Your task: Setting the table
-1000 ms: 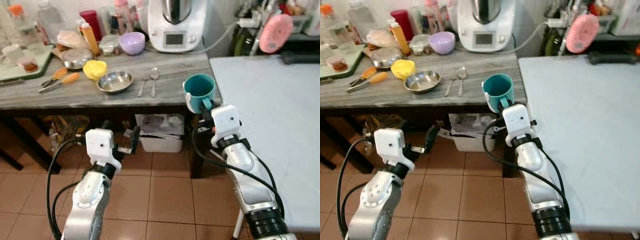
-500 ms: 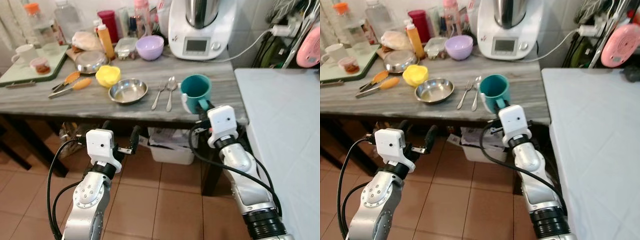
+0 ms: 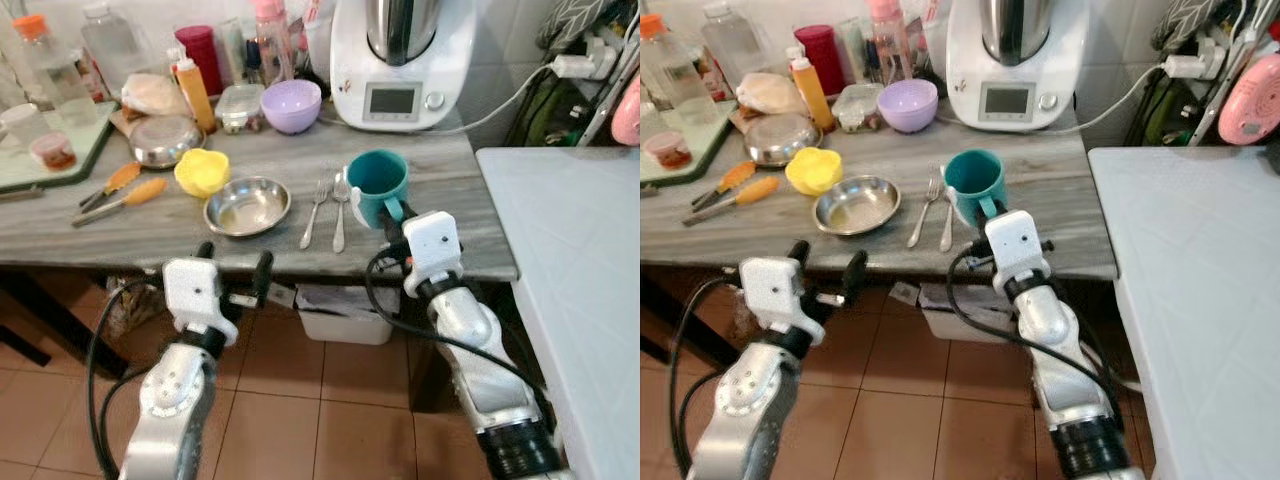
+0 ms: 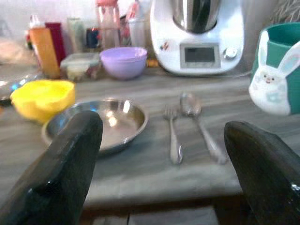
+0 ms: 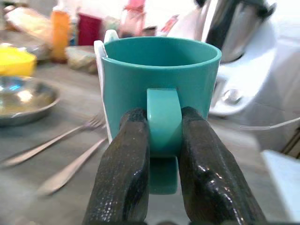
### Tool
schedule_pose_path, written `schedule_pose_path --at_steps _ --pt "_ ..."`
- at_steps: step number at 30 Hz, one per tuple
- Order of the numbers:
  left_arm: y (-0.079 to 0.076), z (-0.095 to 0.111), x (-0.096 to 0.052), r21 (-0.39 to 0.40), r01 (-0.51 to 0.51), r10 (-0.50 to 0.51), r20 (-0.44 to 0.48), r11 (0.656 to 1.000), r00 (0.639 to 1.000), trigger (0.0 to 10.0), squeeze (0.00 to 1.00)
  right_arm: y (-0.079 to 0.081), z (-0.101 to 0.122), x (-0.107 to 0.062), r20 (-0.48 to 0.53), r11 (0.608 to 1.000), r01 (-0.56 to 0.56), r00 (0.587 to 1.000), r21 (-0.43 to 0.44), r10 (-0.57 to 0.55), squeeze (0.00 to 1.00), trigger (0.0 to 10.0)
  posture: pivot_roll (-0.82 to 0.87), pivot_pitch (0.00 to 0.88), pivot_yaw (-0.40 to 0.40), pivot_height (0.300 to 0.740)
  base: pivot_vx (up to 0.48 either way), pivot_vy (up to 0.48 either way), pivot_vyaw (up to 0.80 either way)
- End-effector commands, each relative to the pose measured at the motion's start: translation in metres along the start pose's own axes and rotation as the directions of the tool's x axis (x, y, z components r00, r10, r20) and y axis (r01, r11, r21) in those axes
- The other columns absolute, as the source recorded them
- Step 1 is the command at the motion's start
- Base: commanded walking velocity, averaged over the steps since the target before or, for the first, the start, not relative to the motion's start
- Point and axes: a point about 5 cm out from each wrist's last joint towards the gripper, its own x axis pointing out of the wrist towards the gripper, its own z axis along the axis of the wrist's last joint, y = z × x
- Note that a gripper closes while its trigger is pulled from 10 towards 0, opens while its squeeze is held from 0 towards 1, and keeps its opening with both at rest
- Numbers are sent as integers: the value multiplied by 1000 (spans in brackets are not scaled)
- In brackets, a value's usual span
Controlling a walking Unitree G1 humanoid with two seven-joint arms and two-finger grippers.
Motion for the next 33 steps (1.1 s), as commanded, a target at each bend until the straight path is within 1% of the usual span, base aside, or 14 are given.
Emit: schedule_pose_path --at_steps 1,12,25,33 --pt "9 2 -2 28 -21 21 1 999 1000 10000 0 9 15 5 65 1000 -23 998 5 22 0 10000 -122 73 78 740 345 0 0" --pt "12 -1 -6 39 -28 29 -13 999 1000 10000 0 8 16 5 70 1000 -24 997 6 23 0 10000 -120 68 75 740 348 0 0" --pt "13 -1 -7 47 -26 27 -16 999 1000 10000 0 9 19 6 81 1000 -30 996 2 30 0 10000 -117 62 69 740 350 0 0" --pt "16 -2 -10 57 -31 32 -27 998 999 10000 0 12 20 6 87 999 -42 995 6 42 0 10000 -115 65 69 740 330 0 0"
